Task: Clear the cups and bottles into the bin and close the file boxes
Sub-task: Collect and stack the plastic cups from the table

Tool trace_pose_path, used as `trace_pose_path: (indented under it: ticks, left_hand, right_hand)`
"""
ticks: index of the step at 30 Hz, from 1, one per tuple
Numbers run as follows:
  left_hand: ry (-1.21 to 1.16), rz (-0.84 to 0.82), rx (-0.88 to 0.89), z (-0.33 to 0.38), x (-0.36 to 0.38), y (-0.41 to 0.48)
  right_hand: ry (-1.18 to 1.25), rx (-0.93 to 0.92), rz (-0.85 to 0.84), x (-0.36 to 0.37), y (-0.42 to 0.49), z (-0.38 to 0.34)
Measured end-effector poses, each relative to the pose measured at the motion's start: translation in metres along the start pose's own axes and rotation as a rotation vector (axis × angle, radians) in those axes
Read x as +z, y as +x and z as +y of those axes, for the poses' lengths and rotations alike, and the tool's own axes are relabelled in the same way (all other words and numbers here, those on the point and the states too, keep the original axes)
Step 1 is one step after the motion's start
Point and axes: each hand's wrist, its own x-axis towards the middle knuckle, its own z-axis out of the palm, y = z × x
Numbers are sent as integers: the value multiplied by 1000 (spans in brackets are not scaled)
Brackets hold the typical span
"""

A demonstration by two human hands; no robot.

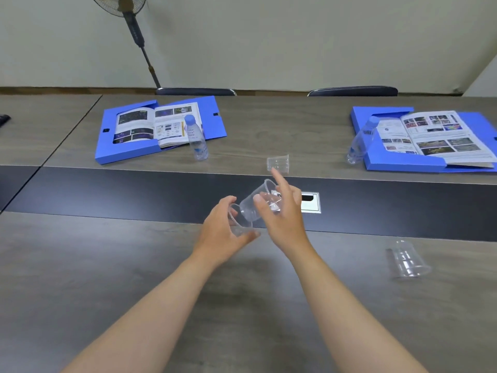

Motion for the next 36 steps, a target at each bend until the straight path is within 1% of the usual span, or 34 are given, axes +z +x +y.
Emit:
trace_pose_path:
  ticks: [3,6,8,12,16,17,18,21,23,26,29,32,34,36]
  left_hand:
    - [46,-8,62,12,5,-4]
    - [72,-18,137,25,11,-4]
    - [88,-14,151,32,16,-3]
    - [148,-31,208,44,27,-2]
    - [147,-92,268,53,46,-1]
    - [125,-92,269,56,52,1]
    - [92,-95,277,61,60,2]
    - [22,-118,302,71,74,8]
    - [10,-140,306,75,82,13]
    - [29,-166,309,77,94,18]
    - [30,-191,302,77,106,17]
    - [34,-210,302,77,113,16]
    - [41,-220,296,78,114,17]
    - [55,-229,292,78,114,18]
  right_hand:
    - [-122,-20,-97,4,-14,4]
    - [-185,-20,-227,-1,-21,9]
    - [-215,-13,-303,-4,-24,10]
    - [-190,94,-325,-19,-30,15]
    - [-114,208,-380,-56,-40,18]
    - [-140,222,-344,-69,-41,23]
    - [-218,228,-252,-88,-42,33]
    - [-575,255,138,-149,-37,70]
    - [-709,334,340,-195,-37,91]
    - [-849,461,510,-252,-41,119]
    - [-882,574,536,-281,-50,148]
    - [-906,632,441,-288,-54,166]
    - [-905,626,358,-288,-56,169]
    - [-843,583,354,-284,-59,169]
